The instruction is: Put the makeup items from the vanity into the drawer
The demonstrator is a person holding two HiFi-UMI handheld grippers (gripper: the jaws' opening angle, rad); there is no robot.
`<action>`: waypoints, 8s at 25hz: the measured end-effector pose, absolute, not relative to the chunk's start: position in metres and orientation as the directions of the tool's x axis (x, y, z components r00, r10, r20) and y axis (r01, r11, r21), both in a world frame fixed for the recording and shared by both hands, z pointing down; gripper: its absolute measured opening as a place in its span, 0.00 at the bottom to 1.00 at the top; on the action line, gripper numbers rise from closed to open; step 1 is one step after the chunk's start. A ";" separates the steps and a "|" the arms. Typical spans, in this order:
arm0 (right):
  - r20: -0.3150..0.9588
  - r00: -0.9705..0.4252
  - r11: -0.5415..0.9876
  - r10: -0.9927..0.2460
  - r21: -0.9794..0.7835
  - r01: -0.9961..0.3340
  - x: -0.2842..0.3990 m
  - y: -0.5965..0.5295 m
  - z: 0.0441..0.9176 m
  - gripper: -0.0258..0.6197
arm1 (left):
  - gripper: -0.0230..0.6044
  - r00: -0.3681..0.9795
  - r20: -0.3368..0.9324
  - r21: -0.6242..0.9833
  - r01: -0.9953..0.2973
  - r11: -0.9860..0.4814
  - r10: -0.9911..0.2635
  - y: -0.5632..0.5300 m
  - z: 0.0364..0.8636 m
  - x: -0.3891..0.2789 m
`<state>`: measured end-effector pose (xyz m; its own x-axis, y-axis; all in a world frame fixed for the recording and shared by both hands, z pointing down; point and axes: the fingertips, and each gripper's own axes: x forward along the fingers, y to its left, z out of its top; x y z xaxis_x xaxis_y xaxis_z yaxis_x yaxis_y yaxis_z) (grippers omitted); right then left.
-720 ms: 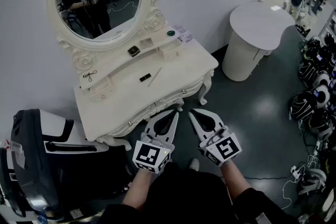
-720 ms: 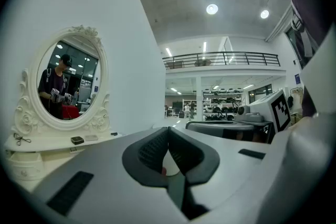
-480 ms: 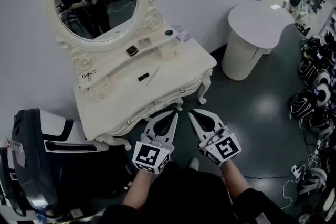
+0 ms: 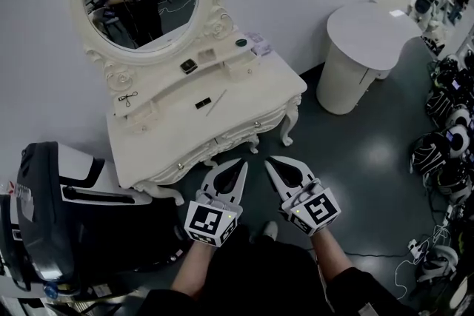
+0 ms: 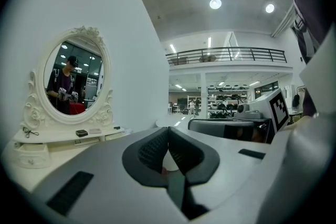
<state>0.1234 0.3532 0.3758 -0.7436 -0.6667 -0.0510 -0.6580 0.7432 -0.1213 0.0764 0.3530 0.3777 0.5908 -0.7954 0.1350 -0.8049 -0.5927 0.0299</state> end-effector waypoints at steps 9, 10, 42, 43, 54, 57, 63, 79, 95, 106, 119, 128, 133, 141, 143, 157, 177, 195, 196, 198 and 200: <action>-0.029 -0.778 0.771 -0.627 -0.165 -0.615 0.100 0.339 0.395 0.08 | 0.06 0.550 0.187 0.039 -0.832 -0.553 -0.814 0.344 0.398 0.052; -0.030 -0.780 0.772 -0.626 -0.168 -0.613 0.096 0.335 0.396 0.08 | 0.06 0.549 0.189 0.039 -0.833 -0.552 -0.814 0.339 0.400 0.048; 0.071 -0.731 0.701 -0.678 -0.236 -0.673 0.003 0.185 0.427 0.08 | 0.06 0.599 0.228 0.155 -0.801 -0.579 -0.768 0.185 0.434 -0.052; 0.076 -0.728 0.698 -0.681 -0.235 -0.677 0.000 0.183 0.427 0.08 | 0.06 0.601 0.228 0.159 -0.799 -0.580 -0.766 0.183 0.434 -0.055; 0.108 -0.702 0.666 -0.704 -0.245 -0.705 -0.006 0.160 0.437 0.08 | 0.06 0.612 0.250 0.206 -0.791 -0.576 -0.751 0.161 0.454 -0.073; 0.109 -0.704 0.666 -0.702 -0.250 -0.703 -0.008 0.145 0.442 0.08 | 0.06 0.608 0.252 0.207 -0.794 -0.572 -0.753 0.150 0.457 -0.075; 0.108 -0.721 0.681 -0.684 -0.260 -0.685 -0.017 0.111 0.446 0.08 | 0.06 0.589 0.264 0.215 -0.808 -0.549 -0.764 0.124 0.464 -0.084; 0.113 -0.789 0.731 -0.605 -0.315 -0.605 -0.001 0.016 0.460 0.08 | 0.06 0.509 0.309 0.226 -0.860 -0.458 -0.804 0.034 0.477 -0.065; 0.090 -0.837 0.749 -0.540 -0.403 -0.526 0.010 -0.034 0.471 0.08 | 0.06 0.410 0.389 0.176 -0.912 -0.371 -0.825 -0.008 0.495 -0.061; 0.102 -0.818 0.721 -0.566 -0.420 -0.551 -0.006 -0.052 0.480 0.08 | 0.06 0.441 0.436 0.151 -0.895 -0.419 -0.784 -0.017 0.510 -0.078; 0.137 -0.811 0.688 -0.569 -0.461 -0.561 -0.020 -0.055 0.505 0.08 | 0.06 0.439 0.594 0.103 -0.873 -0.477 -0.674 -0.009 0.572 -0.090; 0.157 -0.800 0.647 -0.579 -0.509 -0.568 -0.016 -0.051 0.529 0.08 | 0.16 0.395 0.713 0.062 -0.859 -0.509 -0.580 -0.003 0.620 -0.094; 0.177 -0.797 0.634 -0.578 -0.518 -0.575 -0.014 -0.046 0.544 0.08 | 0.22 0.363 0.794 0.052 -0.840 -0.540 -0.487 0.008 0.656 -0.097; 0.192 -0.793 0.614 -0.579 -0.537 -0.579 -0.010 -0.048 0.559 0.08 | 0.22 0.315 0.861 0.051 -0.835 -0.548 -0.399 0.013 0.683 -0.103; 0.195 -0.789 0.608 -0.582 -0.540 -0.582 -0.008 -0.050 0.561 0.08 | 0.21 0.312 0.865 0.050 -0.833 -0.551 -0.394 0.013 0.683 -0.103; 0.198 -0.787 0.594 -0.584 -0.558 -0.580 -0.005 -0.049 0.571 0.08 | 0.10 0.310 0.870 0.060 -0.838 -0.542 -0.383 0.014 0.687 -0.099; 0.166 -0.788 0.631 -0.593 -0.512 -0.583 0.002 -0.046 0.530 0.08 | 0.09 0.368 0.754 0.079 -0.873 -0.481 -0.543 -0.021 0.619 -0.090; 0.061 -0.761 0.673 -0.645 -0.425 -0.605 -0.002 -0.031 0.454 0.08 | 0.09 0.467 0.433 0.111 -0.876 -0.469 -0.771 -0.038 0.469 -0.083; 0.056 -0.759 0.674 -0.649 -0.421 -0.607 -0.003 -0.030 0.450 0.08 | 0.09 0.469 0.415 0.110 -0.877 -0.468 -0.780 -0.037 0.462 -0.083; 0.049 -0.753 0.672 -0.657 -0.415 -0.613 -0.003 -0.027 0.444 0.08 | 0.09 0.468 0.382 0.103 -0.878 -0.467 -0.797 -0.033 0.451 -0.084; 0.046 -0.748 0.670 -0.662 -0.411 -0.618 -0.005 -0.025 0.440 0.08 | 0.09 0.471 0.352 0.101 -0.878 -0.468 -0.809 -0.030 0.443 -0.085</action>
